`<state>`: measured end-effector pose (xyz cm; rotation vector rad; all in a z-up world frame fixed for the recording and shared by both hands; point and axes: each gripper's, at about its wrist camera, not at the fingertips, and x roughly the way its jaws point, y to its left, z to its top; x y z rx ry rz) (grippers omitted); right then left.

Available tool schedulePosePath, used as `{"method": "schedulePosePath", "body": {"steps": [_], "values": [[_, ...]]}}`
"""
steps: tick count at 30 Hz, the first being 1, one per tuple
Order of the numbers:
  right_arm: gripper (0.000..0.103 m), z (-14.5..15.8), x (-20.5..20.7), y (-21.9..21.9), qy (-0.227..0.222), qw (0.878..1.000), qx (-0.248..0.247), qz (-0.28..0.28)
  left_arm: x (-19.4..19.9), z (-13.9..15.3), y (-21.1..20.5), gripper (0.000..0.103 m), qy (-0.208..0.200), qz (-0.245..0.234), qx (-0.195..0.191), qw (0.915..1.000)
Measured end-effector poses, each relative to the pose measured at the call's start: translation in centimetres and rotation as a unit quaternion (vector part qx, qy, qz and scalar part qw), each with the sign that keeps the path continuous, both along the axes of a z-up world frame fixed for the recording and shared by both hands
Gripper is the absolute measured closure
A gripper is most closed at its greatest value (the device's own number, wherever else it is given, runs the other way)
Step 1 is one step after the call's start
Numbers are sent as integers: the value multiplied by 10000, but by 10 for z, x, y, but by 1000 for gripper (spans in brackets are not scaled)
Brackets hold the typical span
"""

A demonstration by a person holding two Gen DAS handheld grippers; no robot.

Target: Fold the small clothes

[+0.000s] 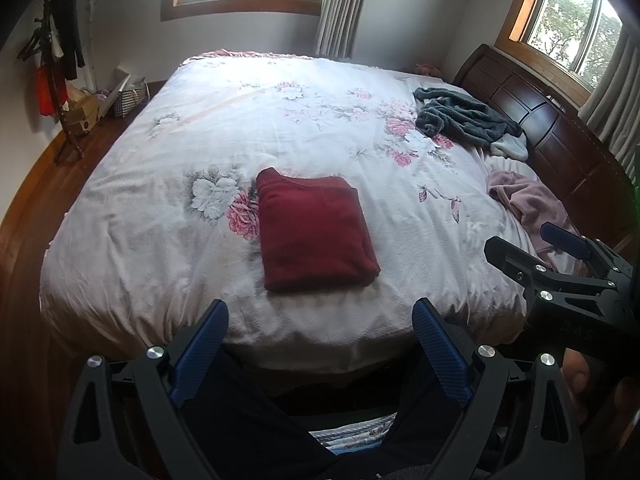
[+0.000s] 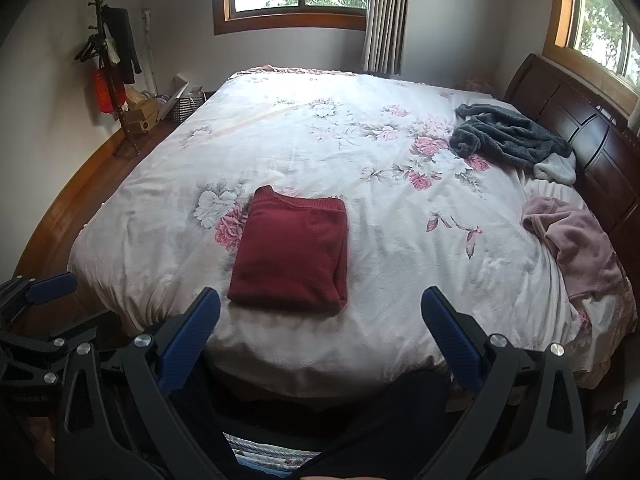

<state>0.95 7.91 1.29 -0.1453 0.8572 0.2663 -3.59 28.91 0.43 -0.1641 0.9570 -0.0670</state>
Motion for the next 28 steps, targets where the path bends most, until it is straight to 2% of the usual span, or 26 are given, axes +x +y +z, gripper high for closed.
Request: {"method": "schedulePosePath", "body": {"steps": [28], "values": [[3, -9, 0, -4, 151, 9998, 89, -59, 6, -2, 6, 10, 71, -94, 87, 9999]]}}
